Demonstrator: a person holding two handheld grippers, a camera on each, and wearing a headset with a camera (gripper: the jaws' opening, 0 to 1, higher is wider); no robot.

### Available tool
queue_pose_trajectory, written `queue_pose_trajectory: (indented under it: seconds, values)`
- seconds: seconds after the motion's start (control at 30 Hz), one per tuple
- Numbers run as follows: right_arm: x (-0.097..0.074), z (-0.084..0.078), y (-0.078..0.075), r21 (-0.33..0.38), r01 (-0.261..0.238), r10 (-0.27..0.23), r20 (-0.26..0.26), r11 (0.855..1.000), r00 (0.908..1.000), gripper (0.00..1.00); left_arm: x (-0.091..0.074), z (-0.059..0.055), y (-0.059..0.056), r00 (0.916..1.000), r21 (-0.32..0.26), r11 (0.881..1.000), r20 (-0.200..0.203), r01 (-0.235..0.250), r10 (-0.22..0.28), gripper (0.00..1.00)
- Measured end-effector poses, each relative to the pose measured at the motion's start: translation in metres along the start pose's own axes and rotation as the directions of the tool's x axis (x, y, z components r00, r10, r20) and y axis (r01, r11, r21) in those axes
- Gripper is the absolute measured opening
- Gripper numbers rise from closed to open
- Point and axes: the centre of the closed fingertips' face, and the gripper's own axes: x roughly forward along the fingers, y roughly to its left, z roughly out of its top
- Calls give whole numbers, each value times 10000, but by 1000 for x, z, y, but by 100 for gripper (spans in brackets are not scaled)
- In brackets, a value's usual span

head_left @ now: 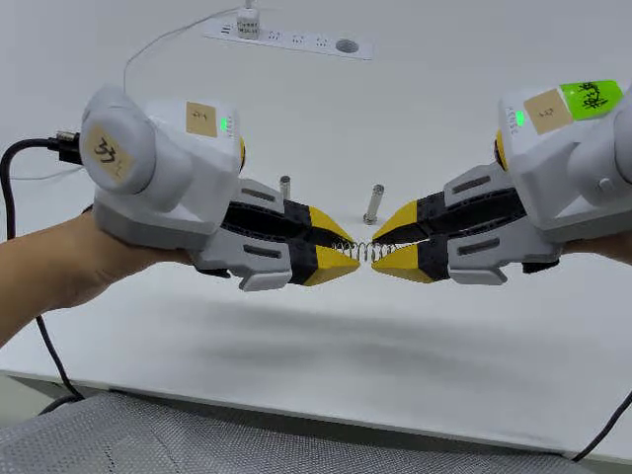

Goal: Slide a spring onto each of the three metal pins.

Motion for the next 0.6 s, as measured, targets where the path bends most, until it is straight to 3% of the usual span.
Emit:
queue_pose_trajectory:
  seconds: [0.37,0.5,0.6]
  values:
    - [0,0,3,299,-243,237,184,9993,9995,14,-3,1,-1,10000,93,10000,40,19,-19,10]
    - [1,-4,2,387,-224,224,17,9990,9997,13,-4,2,-1,10000,162,9999,26,16,-17,10]
    - [-2,0,2,552,-198,181,307,9983,9994,11,-5,2,-1,10000,206,9998,7,-9,9,10]
